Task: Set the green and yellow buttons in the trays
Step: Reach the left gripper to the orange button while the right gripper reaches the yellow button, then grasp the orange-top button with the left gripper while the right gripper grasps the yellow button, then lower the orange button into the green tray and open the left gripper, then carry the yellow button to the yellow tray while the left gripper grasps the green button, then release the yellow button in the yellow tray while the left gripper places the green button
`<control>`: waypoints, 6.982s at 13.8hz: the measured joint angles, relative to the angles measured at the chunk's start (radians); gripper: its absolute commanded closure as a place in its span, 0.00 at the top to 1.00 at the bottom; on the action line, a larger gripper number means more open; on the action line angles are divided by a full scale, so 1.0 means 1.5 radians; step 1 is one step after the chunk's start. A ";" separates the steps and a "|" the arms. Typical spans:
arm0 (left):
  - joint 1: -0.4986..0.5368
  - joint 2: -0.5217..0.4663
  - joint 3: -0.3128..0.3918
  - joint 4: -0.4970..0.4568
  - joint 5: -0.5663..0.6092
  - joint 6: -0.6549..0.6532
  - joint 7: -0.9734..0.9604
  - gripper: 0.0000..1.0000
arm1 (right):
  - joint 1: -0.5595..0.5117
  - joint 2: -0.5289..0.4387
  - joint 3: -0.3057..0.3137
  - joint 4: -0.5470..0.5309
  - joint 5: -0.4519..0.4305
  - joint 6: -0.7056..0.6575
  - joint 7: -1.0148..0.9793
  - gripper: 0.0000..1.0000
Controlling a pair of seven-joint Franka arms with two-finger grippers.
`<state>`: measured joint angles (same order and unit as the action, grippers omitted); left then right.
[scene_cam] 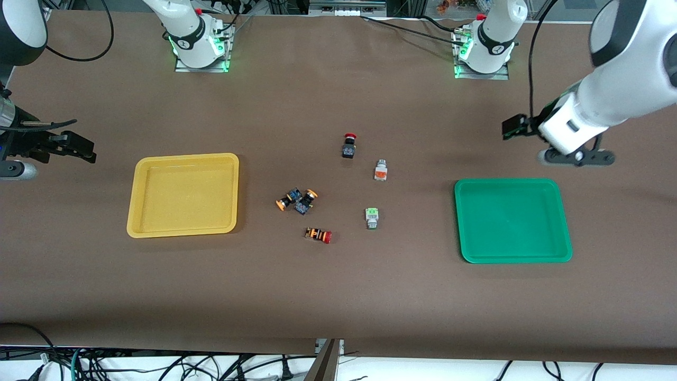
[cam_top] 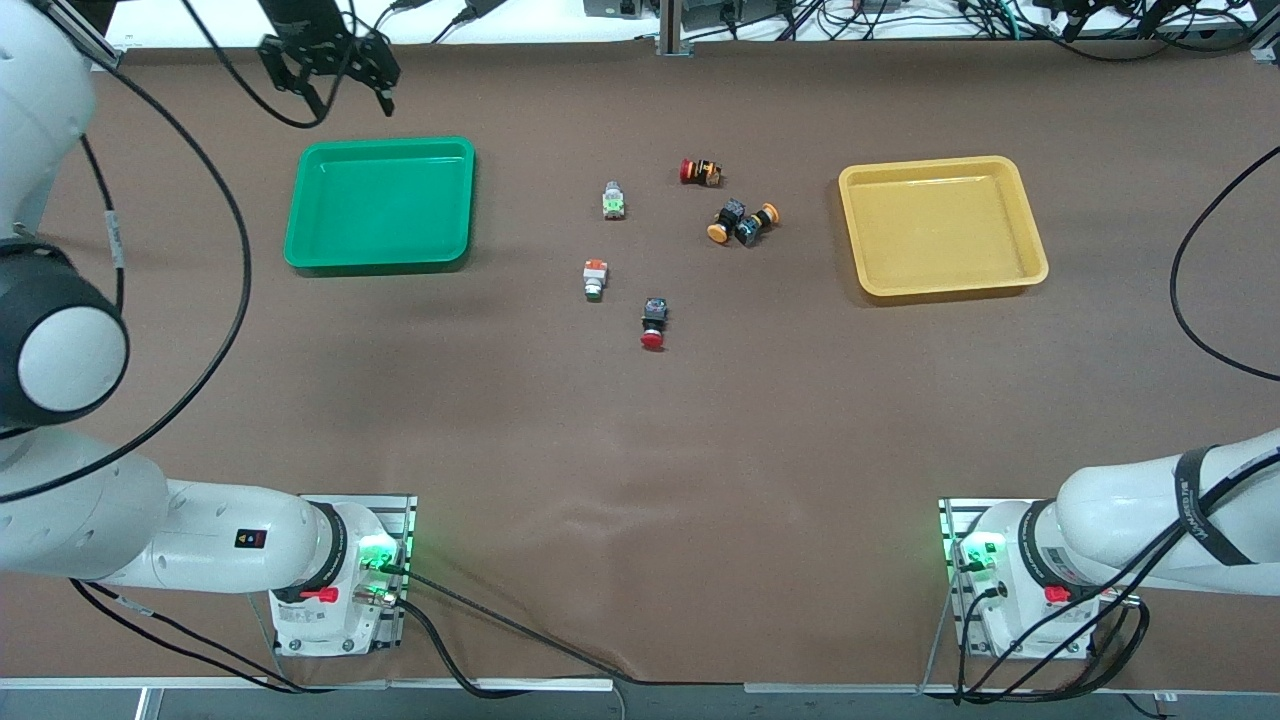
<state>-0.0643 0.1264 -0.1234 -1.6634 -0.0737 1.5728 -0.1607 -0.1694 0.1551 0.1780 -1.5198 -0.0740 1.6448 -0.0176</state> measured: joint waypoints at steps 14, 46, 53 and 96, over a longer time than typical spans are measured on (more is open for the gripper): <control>-0.203 0.203 -0.022 -0.068 -0.001 0.303 -0.161 1.00 | 0.220 0.049 0.013 -0.020 0.006 0.139 0.423 1.00; -0.042 0.211 0.005 -0.087 0.081 0.336 0.132 0.16 | 0.372 0.389 -0.011 -0.037 -0.028 0.438 0.971 0.98; 0.065 0.321 0.005 -0.087 0.149 0.462 0.292 1.00 | 0.373 0.390 -0.012 -0.085 -0.028 0.501 0.975 0.59; -0.187 0.376 0.009 0.192 0.161 0.253 -0.131 0.11 | 0.093 0.229 -0.138 -0.283 -0.003 0.521 0.021 0.93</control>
<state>-0.3441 0.6910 -0.1105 -1.3758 0.1672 1.9530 -0.3572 -0.0299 0.4979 -0.0285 -1.9449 -0.0788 2.4269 0.0146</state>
